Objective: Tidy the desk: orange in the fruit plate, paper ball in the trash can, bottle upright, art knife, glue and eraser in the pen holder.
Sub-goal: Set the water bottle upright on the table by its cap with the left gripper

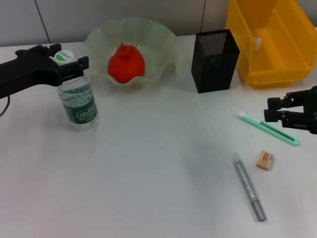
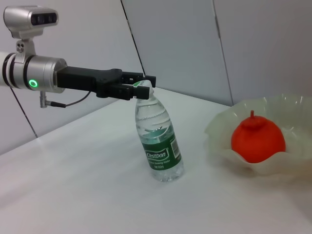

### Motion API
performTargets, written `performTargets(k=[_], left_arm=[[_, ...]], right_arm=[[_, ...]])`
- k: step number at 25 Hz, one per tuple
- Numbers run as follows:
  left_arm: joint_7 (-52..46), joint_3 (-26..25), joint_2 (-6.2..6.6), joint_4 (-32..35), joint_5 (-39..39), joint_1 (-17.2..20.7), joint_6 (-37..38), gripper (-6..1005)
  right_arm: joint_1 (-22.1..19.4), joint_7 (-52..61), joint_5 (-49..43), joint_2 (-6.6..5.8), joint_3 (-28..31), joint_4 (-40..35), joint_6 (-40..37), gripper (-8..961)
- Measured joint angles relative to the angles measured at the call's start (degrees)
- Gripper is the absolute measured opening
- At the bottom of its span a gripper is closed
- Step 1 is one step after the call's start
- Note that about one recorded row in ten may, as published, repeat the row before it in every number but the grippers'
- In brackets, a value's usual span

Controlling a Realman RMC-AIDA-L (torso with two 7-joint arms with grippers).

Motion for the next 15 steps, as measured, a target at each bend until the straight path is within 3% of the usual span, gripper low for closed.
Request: performTargets(k=[15], left_arm=[[-0.33, -1.48, 0.01, 6.28, -2.38, 1.36, 5.32, 797]], right_arm=[[-0.09, 0.25, -0.03, 0.00, -0.11, 0.00, -0.10, 350]])
